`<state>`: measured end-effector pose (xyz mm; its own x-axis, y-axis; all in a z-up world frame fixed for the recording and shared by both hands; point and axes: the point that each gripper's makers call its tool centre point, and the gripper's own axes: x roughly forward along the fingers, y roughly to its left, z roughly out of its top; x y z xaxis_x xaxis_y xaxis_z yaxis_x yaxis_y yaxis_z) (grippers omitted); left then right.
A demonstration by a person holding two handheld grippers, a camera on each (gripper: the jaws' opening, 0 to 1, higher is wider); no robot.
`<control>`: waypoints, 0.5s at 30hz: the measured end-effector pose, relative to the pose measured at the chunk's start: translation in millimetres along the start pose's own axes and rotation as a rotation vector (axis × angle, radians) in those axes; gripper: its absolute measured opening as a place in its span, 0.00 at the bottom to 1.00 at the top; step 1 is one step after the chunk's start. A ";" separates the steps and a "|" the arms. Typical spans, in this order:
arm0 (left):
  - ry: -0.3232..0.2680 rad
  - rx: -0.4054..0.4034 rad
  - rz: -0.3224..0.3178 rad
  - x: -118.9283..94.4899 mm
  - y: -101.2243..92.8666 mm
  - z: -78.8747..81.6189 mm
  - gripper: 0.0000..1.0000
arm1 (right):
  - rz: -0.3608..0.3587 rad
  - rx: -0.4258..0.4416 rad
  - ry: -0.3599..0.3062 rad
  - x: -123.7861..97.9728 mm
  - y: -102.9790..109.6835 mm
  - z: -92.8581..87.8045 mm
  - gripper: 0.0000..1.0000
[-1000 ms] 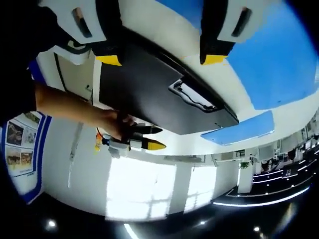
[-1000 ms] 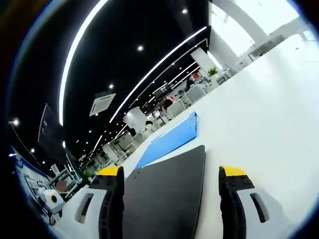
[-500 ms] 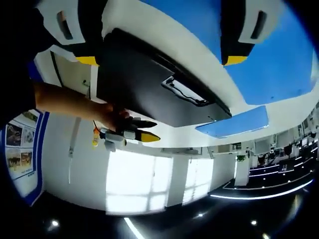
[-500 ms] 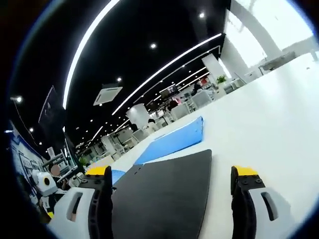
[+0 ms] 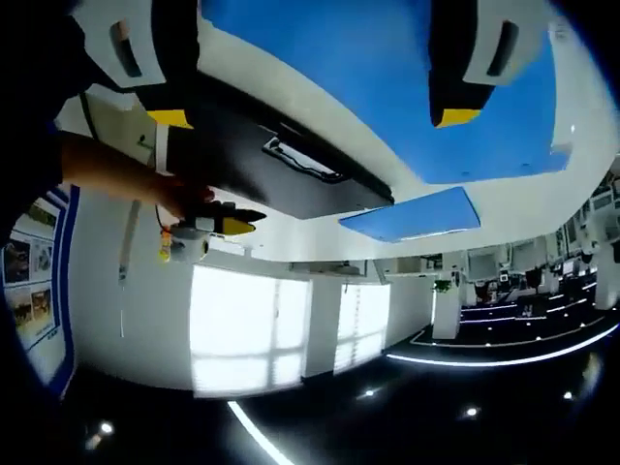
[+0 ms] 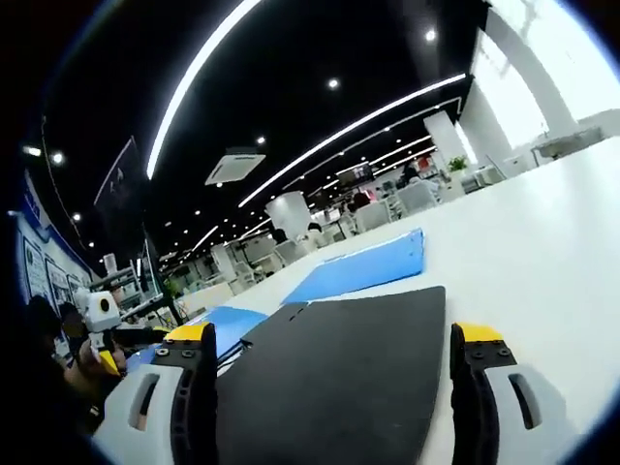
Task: Organize the scattered folders on the table and sort them into different groups
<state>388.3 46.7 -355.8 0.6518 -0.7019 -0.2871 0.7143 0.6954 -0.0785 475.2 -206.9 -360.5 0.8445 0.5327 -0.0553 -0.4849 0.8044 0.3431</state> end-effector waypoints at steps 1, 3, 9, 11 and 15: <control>-0.009 -0.001 0.004 -2.8 2.2 0.9 0.99 | 0.002 -0.023 -0.022 -2.1 1.2 2.9 0.99; -0.024 0.003 0.007 -7.1 5.9 3.3 0.99 | 0.006 -0.028 -0.029 -5.4 2.9 3.7 0.99; -0.071 0.017 0.041 -20.7 22.1 9.9 0.99 | 0.030 -0.022 -0.065 -18.5 5.6 8.1 0.99; -0.080 0.016 0.049 -24.5 25.8 10.7 0.99 | 0.043 -0.020 -0.081 -21.8 7.4 10.6 0.99; -0.114 0.022 0.060 -32.0 28.0 14.0 0.99 | 0.073 -0.003 -0.116 -31.7 13.3 15.3 0.99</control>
<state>391.0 86.4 -335.4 0.7172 -0.6731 -0.1805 0.6779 0.7339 -0.0429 445.4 -217.1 -339.9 0.8275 0.5560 0.0787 -0.5467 0.7655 0.3393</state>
